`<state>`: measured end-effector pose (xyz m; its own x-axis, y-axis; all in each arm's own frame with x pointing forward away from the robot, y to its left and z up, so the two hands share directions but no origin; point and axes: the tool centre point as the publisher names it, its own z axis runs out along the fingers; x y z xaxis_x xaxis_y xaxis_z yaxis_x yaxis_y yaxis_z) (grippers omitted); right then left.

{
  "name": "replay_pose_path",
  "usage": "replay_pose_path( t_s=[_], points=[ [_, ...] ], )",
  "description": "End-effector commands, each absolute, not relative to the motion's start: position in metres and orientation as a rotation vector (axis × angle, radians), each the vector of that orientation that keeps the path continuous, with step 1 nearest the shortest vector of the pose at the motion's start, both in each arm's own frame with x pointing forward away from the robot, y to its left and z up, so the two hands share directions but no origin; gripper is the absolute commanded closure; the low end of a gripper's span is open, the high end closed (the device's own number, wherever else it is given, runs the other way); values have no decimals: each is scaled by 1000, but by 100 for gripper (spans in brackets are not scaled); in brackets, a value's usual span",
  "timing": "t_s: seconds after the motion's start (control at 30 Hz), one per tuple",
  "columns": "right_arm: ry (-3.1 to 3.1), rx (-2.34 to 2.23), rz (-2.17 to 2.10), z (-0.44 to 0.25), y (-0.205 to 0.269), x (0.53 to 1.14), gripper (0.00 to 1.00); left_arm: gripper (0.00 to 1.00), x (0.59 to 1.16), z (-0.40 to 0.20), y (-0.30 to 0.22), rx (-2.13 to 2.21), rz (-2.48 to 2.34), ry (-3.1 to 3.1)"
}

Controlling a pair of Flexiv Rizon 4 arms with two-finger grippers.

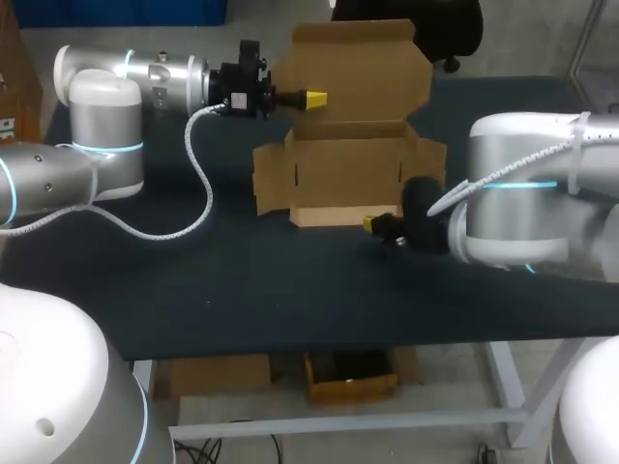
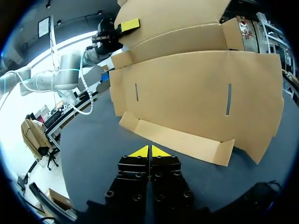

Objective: Assemble the packaging by folding the flat box into shape, placing the metal phone stand inside, and closing the box properly

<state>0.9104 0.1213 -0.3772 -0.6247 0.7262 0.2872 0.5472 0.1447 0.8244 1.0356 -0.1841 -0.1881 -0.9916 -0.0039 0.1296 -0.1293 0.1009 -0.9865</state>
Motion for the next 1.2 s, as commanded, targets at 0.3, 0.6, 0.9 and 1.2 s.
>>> replay_pose_path(
  t_s=[0.3,0.6,0.9,1.2],
  points=[
    [2181,1268,1448,-406,141,925,100,100,1037,-190,-184,130,2042,-2253],
    [2185,1263,1436,-414,145,939,100,100,1037,-190,-184,130,2042,-2253],
    [2178,1265,1429,-414,148,951,100,100,1037,-190,-184,130,2042,-2253],
    [2171,1276,1427,-419,148,962,100,100,1037,-190,-184,130,2042,-2253]
  ],
)
